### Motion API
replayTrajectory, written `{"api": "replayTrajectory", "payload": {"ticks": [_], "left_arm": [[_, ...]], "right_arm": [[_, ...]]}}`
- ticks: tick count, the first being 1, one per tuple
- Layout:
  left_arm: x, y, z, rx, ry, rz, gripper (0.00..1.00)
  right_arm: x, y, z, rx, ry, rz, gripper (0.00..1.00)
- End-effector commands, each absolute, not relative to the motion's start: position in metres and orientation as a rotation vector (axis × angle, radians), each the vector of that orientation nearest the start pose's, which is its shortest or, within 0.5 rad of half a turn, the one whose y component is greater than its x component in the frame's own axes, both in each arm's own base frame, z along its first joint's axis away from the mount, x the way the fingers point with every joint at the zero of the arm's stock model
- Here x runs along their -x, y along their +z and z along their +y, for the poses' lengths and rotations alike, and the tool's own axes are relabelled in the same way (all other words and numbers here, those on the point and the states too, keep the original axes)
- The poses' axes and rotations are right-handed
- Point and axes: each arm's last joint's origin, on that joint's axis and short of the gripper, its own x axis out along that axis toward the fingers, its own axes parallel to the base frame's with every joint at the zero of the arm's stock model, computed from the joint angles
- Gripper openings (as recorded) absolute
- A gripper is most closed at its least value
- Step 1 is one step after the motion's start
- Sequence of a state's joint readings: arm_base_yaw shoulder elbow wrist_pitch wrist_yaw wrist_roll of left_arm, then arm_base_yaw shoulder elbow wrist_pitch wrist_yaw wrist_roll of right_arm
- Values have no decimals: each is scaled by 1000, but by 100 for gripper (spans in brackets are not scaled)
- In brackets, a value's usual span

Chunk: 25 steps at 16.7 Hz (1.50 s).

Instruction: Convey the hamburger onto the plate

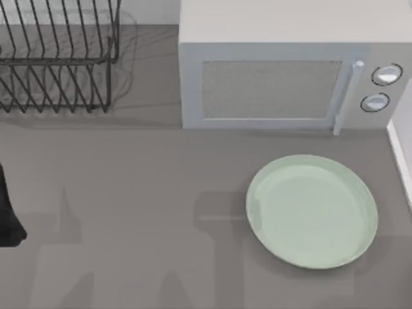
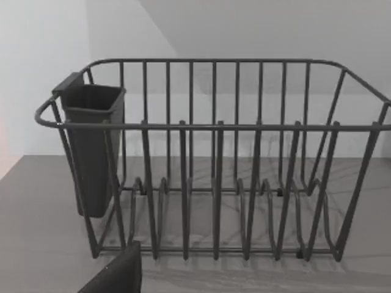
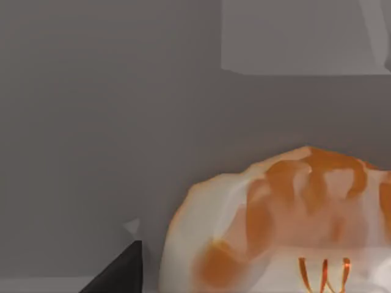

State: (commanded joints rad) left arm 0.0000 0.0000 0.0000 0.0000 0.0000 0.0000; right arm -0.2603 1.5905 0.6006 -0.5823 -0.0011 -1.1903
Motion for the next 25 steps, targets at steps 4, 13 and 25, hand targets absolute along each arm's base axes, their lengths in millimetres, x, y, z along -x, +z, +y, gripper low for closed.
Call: {"api": "replayTrajectory", "payload": {"ticks": [4, 13, 25], "left_arm": [[-106, 160, -1, 0, 0, 0, 100], [-106, 160, -1, 0, 0, 0, 100], [-106, 160, -1, 0, 0, 0, 100]], "right_arm": [[-208, 93, -55, 724, 727, 1447, 55], [-208, 93, -55, 724, 727, 1447, 0], [-216, 143, -57, 718, 699, 1433, 0]]}}
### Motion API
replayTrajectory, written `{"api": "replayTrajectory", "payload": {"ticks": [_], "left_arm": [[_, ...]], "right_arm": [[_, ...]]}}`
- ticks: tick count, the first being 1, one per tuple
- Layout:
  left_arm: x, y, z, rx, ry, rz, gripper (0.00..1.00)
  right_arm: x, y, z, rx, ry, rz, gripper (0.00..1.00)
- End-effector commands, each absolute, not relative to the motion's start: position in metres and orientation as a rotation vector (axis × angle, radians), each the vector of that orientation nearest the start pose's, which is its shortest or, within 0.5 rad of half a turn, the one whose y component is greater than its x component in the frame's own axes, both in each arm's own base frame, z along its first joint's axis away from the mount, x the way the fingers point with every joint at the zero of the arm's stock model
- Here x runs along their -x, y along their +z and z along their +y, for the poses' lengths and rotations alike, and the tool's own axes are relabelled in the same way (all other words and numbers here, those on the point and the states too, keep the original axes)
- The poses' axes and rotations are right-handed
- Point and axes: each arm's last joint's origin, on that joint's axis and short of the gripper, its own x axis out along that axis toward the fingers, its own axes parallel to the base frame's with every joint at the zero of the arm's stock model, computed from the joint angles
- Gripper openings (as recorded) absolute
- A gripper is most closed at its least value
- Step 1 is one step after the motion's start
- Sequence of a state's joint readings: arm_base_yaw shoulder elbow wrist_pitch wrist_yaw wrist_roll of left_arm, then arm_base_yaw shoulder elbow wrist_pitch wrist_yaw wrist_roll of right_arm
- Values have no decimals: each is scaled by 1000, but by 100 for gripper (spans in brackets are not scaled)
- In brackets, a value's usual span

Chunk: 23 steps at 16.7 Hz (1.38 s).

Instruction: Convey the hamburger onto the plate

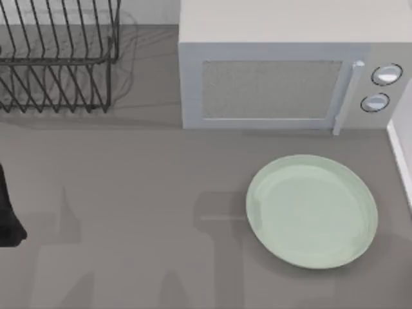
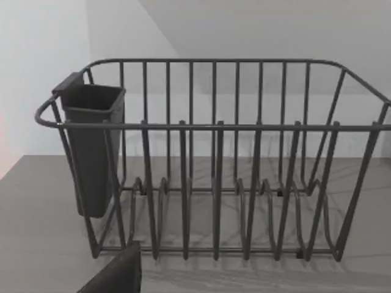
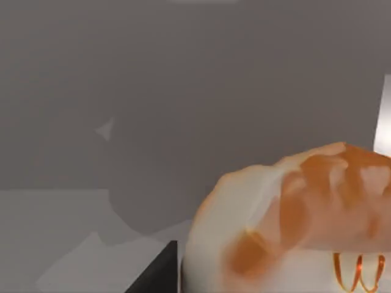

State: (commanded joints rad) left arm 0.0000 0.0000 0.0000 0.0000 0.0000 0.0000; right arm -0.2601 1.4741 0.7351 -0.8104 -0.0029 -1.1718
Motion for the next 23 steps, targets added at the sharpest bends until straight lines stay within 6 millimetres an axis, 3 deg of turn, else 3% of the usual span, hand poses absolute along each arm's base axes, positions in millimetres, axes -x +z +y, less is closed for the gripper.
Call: {"api": "replayTrajectory", "payload": {"ticks": [8, 16, 20, 23], "left_arm": [[-106, 160, -1, 0, 0, 0, 100], [-106, 160, -1, 0, 0, 0, 100], [-106, 160, -1, 0, 0, 0, 100], [-106, 160, -1, 0, 0, 0, 100]], "right_arm": [[-209, 214, -55, 706, 705, 1448, 0], [-219, 215, -49, 681, 686, 1462, 0], [-247, 217, -27, 608, 620, 1497, 0], [-271, 214, 2, 513, 533, 1545, 0]]}}
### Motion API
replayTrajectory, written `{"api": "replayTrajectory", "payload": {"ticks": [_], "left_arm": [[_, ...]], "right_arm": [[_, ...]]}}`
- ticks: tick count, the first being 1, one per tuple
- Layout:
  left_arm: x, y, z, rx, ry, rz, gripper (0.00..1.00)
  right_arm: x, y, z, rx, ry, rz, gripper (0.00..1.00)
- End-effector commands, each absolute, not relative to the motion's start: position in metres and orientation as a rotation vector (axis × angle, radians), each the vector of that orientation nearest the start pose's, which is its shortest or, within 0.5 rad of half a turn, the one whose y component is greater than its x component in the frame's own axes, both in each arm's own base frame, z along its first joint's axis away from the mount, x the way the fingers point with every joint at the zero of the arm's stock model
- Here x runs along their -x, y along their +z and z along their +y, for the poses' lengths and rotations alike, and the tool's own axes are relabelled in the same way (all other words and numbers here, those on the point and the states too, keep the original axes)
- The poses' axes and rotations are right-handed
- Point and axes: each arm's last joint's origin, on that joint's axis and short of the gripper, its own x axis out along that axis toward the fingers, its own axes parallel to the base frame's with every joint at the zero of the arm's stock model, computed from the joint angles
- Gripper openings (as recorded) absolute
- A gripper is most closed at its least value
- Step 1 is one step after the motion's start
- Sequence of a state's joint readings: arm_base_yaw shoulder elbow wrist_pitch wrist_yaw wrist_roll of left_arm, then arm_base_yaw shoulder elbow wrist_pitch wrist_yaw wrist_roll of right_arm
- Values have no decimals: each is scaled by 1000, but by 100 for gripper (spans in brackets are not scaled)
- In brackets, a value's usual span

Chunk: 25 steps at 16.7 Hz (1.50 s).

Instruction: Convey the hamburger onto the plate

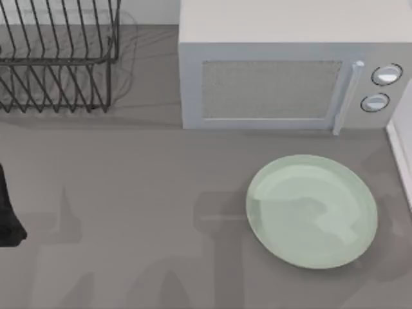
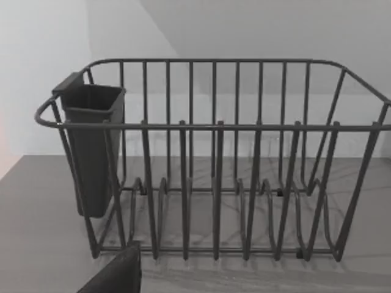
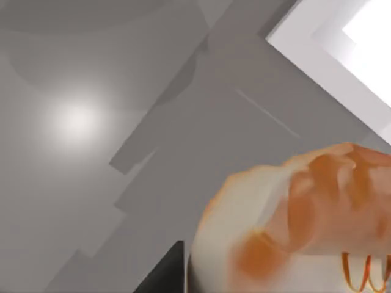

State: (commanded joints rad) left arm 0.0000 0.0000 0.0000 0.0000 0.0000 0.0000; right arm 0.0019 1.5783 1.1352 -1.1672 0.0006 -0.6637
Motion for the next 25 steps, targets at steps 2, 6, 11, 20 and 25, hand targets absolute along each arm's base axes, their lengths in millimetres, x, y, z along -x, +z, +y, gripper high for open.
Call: {"api": "replayTrajectory", "payload": {"ticks": [2, 6, 11, 20, 25], "left_arm": [[-106, 160, -1, 0, 0, 0, 100], [-106, 160, -1, 0, 0, 0, 100], [-106, 160, -1, 0, 0, 0, 100], [-106, 160, -1, 0, 0, 0, 100], [-106, 160, -1, 0, 0, 0, 100]], "right_arm": [[-286, 210, 27, 430, 448, 1583, 0], [-307, 199, 85, 251, 245, 1632, 0], [-314, 194, 151, 85, 66, 1604, 0], [-313, 196, 178, 20, 20, 1566, 0], [-314, 166, 181, 25, 27, 1563, 0]]}}
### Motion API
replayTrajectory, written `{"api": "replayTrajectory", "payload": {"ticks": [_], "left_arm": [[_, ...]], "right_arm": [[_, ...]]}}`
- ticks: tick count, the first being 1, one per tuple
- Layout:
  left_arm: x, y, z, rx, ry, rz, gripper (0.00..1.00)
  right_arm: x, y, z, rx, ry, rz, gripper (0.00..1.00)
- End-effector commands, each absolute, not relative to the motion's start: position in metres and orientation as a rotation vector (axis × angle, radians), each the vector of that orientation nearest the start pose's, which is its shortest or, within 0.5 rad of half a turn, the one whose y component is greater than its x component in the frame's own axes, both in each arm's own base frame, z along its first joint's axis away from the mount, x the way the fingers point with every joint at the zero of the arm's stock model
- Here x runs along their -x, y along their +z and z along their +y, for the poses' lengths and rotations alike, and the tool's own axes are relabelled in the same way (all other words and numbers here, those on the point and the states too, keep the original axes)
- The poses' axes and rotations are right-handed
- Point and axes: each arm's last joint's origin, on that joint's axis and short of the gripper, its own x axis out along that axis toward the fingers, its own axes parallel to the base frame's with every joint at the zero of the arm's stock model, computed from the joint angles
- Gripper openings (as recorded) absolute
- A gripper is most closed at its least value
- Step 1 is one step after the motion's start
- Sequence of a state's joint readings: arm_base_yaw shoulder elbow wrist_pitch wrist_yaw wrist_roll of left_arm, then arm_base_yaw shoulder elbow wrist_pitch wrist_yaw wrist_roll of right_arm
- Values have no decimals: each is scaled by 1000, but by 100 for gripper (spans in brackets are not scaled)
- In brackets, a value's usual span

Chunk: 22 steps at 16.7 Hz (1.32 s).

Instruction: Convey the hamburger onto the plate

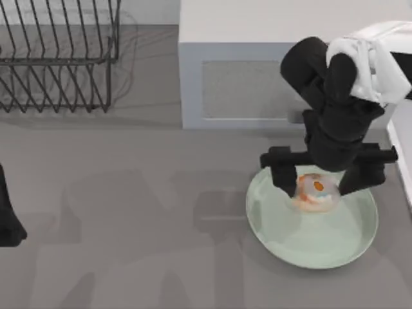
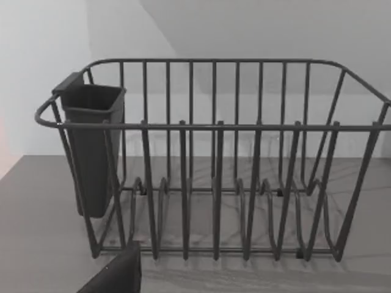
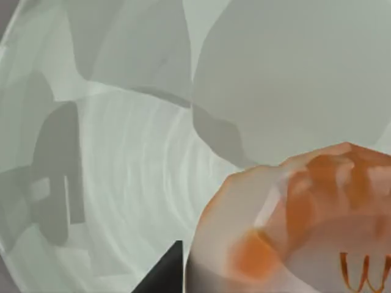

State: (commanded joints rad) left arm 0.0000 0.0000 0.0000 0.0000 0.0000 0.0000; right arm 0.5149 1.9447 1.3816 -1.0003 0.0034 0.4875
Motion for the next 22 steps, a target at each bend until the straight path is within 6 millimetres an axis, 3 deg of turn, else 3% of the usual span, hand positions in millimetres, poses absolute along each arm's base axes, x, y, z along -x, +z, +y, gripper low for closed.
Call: {"api": "replayTrajectory", "payload": {"ticks": [2, 6, 19, 22], "left_arm": [[-106, 160, -1, 0, 0, 0, 100], [-106, 160, -1, 0, 0, 0, 100], [-106, 160, -1, 0, 0, 0, 100], [-106, 160, -1, 0, 0, 0, 100]], "right_arm": [[-313, 152, 181, 25, 24, 1565, 0], [-313, 150, 181, 25, 23, 1565, 0], [-313, 150, 181, 25, 23, 1565, 98], [-313, 150, 181, 25, 23, 1565, 100]]}}
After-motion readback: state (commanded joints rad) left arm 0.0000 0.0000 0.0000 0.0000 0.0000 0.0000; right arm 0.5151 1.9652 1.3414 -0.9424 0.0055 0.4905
